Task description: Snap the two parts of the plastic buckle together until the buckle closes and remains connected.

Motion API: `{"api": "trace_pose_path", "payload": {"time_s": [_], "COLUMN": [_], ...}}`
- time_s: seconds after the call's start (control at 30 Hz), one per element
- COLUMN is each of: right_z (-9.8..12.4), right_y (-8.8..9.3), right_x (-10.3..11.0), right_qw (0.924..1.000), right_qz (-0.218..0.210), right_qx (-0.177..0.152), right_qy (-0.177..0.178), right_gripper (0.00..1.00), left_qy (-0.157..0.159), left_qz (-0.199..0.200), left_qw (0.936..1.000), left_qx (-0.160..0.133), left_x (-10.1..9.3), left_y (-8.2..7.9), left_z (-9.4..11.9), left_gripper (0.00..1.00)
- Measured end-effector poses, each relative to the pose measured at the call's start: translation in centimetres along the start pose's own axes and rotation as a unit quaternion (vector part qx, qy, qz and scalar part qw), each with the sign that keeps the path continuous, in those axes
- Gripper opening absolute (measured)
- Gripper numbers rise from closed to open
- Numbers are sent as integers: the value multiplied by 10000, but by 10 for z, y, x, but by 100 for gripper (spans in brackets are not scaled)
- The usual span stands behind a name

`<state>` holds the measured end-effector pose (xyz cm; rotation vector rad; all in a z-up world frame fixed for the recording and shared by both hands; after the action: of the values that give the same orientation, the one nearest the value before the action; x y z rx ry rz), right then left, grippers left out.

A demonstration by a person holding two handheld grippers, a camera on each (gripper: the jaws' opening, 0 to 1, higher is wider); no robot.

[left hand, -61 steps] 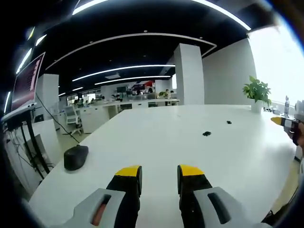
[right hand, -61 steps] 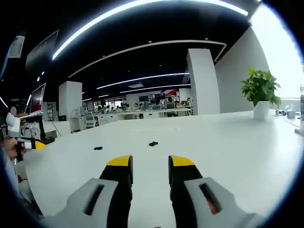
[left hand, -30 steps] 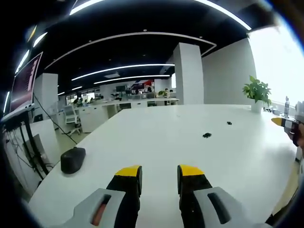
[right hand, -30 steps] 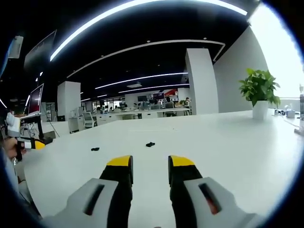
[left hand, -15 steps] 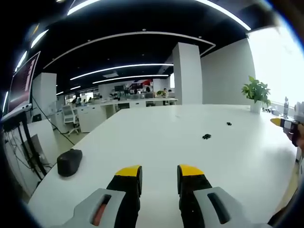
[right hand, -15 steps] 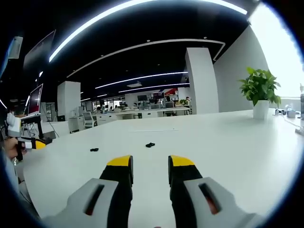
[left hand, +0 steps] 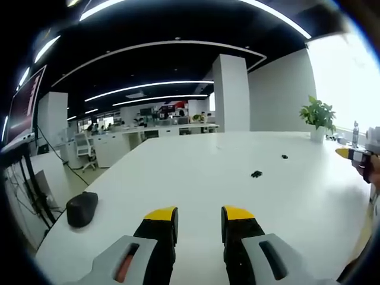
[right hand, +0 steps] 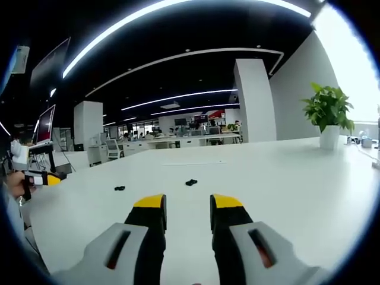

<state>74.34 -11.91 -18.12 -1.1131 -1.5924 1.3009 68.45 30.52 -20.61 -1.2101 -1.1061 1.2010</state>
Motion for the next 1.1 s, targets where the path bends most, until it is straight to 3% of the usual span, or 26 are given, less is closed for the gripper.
{"api": "trace_pose_path", "payload": {"time_s": [1.1], "right_z": [-21], "right_y": [-5], "right_x": [-10], "right_qw": [9992], "right_qz": [294], "right_qx": [195], "right_qy": [-173], "right_gripper": [28], "left_qy": [348], "left_qz": [24], "left_qw": [9994], "left_qx": [38], "left_x": [-12], "left_y": [0], "left_z": [-33], "left_gripper": [29]}}
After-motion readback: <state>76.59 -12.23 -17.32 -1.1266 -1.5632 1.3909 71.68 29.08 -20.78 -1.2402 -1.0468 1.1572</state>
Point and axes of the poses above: the point that each gripper's makers call its tool centre point, and the gripper's own axes: z roughly backward along the fingers, x roughly to its left, y roughly out of its underside, the point moved 4 cm from there along z, roughly backward along the fingers, and after that the axes turned 13 degrees about -x, right-handed, at the moved point
